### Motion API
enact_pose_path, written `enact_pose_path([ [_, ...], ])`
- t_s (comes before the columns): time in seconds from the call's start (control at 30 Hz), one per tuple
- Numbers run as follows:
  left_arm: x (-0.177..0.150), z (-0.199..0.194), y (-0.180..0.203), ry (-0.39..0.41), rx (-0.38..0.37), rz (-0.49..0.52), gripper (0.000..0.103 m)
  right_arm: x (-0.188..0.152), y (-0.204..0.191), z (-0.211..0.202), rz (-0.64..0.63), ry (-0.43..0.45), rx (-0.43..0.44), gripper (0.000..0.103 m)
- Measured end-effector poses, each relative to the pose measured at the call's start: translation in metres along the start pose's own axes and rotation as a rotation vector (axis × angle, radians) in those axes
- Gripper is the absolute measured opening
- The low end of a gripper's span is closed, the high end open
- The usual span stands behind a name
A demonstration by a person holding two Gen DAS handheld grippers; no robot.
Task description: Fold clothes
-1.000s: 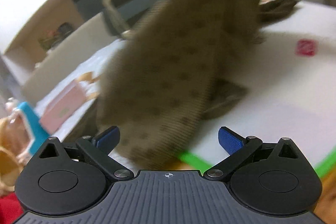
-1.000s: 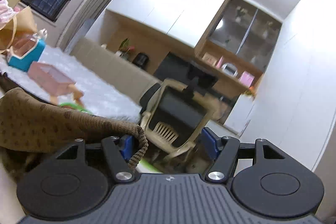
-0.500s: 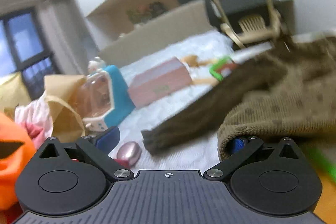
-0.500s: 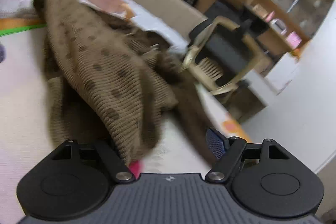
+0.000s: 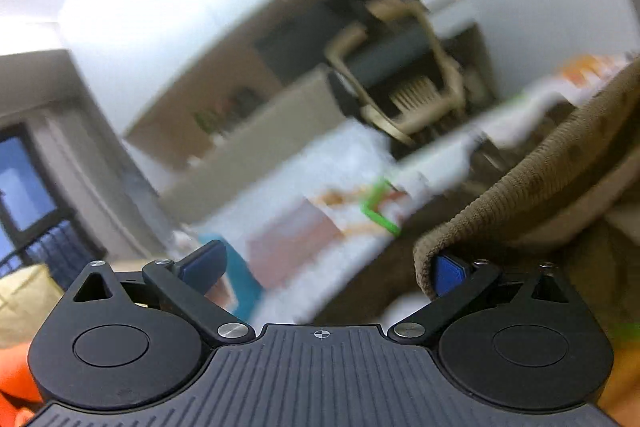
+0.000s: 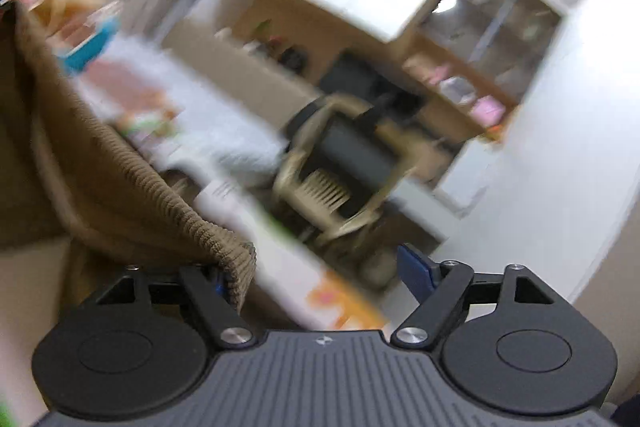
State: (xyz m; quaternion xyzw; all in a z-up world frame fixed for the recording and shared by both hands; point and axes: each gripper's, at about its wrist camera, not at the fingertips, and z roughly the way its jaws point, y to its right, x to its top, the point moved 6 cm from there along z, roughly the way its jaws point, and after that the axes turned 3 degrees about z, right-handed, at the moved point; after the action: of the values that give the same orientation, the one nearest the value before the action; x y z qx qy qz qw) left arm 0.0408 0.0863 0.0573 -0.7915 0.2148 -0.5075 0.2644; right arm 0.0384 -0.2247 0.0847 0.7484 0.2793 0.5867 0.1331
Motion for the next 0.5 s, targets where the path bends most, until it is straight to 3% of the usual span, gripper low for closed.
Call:
enact_pose_path([
  [0.07, -0.024, -0.007, 0.025, -0.062, -0.118, 0.037, 0.103, -0.026, -0.014, -0.008, 0.002, -0.076, 0.094, 0.083],
  [0.17, -0.053, -0.014, 0.051, -0.124, -0.310, 0.004, 0.103, -0.055, -0.028, -0.021, 0.054, -0.158, 0.210, 0.083],
  [0.23, -0.059, -0.012, 0.058, -0.131, -0.388, -0.023, 0.103, -0.067, -0.033, -0.029, 0.082, -0.191, 0.271, 0.083],
  [0.4, -0.019, -0.008, 0.037, -0.030, -0.462, -0.191, 0.103, -0.033, -0.005, -0.032, 0.186, -0.096, 0.343, 0.088],
  [0.5, 0.029, 0.011, 0.022, 0.047, -0.539, -0.348, 0.103, 0.001, 0.020, -0.010, 0.308, -0.030, 0.394, 0.100],
])
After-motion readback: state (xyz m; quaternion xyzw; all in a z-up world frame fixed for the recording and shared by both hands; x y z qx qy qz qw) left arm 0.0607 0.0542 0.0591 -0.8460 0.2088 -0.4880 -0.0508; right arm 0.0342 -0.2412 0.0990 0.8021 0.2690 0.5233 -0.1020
